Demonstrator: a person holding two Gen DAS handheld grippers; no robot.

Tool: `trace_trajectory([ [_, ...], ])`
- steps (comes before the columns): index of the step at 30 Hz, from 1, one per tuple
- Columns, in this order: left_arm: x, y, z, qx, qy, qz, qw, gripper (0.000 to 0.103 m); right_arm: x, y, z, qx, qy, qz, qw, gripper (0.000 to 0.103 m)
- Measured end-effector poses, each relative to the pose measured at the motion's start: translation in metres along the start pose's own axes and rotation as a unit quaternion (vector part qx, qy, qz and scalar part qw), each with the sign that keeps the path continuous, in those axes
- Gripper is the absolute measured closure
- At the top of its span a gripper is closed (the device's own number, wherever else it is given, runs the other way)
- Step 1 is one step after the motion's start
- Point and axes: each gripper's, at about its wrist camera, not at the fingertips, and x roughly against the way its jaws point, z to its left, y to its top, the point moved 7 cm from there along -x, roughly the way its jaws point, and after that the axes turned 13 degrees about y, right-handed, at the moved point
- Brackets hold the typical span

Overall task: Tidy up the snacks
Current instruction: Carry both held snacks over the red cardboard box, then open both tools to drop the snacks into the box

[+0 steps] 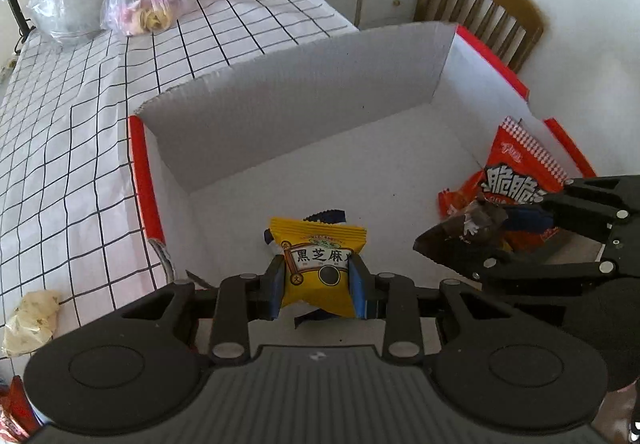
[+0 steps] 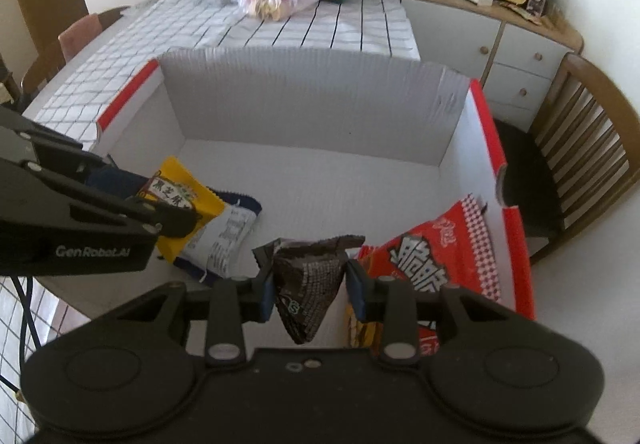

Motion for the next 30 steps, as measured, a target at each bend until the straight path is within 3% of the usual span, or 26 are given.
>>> trace_trajectory([
  [9, -0.005, -0.004, -0.008, -0.010, 0.006, 0.009, 0.9999, 0.071, 0.003, -0.005, -0.003, -0.001, 0.008, 0.001, 1.000, 0.064],
  [11, -0.003, -0.004, -0.007, -0.006, 0.005, 0.006, 1.0000, 0.063, 0.007, -0.005, -0.003, 0.001, 0.009, -0.005, 1.000, 0.062],
  [17, 0.013, -0.002, -0.004, 0.006, -0.004, -0.022, 0.9997, 0.049, 0.028, -0.003, 0.003, 0.005, 0.014, -0.032, 0.999, 0.057],
  [30, 0.072, -0.012, 0.027, 0.051, -0.015, -0.093, 0.9942, 0.048, 0.081, 0.005, 0.030, 0.019, 0.032, -0.099, 0.994, 0.044],
])
